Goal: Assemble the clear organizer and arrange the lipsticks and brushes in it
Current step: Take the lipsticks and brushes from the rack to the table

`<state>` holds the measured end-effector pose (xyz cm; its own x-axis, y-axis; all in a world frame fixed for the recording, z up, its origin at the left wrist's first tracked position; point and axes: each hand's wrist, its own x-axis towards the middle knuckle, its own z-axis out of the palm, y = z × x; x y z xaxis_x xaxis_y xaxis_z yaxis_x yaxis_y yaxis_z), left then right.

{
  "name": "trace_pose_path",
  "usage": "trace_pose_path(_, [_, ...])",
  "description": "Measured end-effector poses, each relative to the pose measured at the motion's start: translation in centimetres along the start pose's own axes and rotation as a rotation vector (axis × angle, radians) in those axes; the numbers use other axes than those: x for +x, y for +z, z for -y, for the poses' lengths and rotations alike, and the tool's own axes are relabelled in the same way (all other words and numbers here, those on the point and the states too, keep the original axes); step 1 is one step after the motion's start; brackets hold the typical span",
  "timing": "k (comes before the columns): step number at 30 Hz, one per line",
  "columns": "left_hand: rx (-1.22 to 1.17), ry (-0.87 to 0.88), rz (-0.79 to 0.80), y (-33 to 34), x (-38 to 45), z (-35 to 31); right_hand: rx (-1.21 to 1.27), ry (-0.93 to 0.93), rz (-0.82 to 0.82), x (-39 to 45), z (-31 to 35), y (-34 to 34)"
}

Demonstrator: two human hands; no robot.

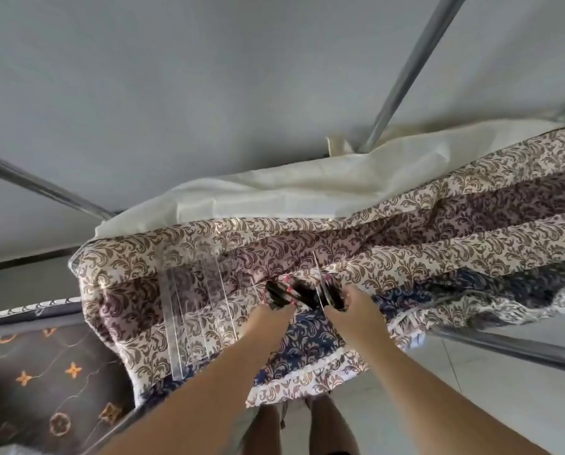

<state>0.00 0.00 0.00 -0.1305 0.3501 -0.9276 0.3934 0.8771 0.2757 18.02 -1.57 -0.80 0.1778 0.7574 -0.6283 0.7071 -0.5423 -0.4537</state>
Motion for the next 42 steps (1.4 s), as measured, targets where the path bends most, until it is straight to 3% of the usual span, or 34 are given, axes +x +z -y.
trace_pose_path(5, [-0.04, -0.105, -0.112, 2.4, 3.0, -1.8, -0.228, -0.044, -0.063, 3.9, 0.1, 2.2])
trace_pose_path(11, [-0.046, -0.107, -0.259, 4.5, 4.7, -3.6, -0.382, -0.192, -0.109, 5.9, -1.1, 4.7])
trace_pose_path(14, [0.031, -0.112, -0.294, 5.3, 4.9, -3.6, -0.354, -0.265, -0.121, 6.3, -1.0, 5.3])
trace_pose_path(21, [0.283, 0.068, -0.404, 5.2, 5.0, -1.4, -0.378, -0.349, -0.07, 7.9, 0.5, 5.3])
trace_pose_path(27, [0.399, 0.065, -0.373, 5.4, 4.7, 0.1, -0.528, -0.452, 0.006, 8.7, 1.0, 5.8])
trace_pose_path(34, [0.423, 0.097, -0.481, 4.9, 4.2, 1.6, -0.621, -0.467, 0.08, 9.9, 1.0, 6.3])
trace_pose_path(38, [0.42, 0.102, -0.577, 5.0, 4.5, 2.0, -0.578, -0.43, 0.133, 10.3, 0.6, 6.2])
trace_pose_path(42, [0.334, 0.038, -0.575, 5.2, 5.2, 2.3, -0.459, -0.383, 0.165, 10.3, -0.2, 5.4])
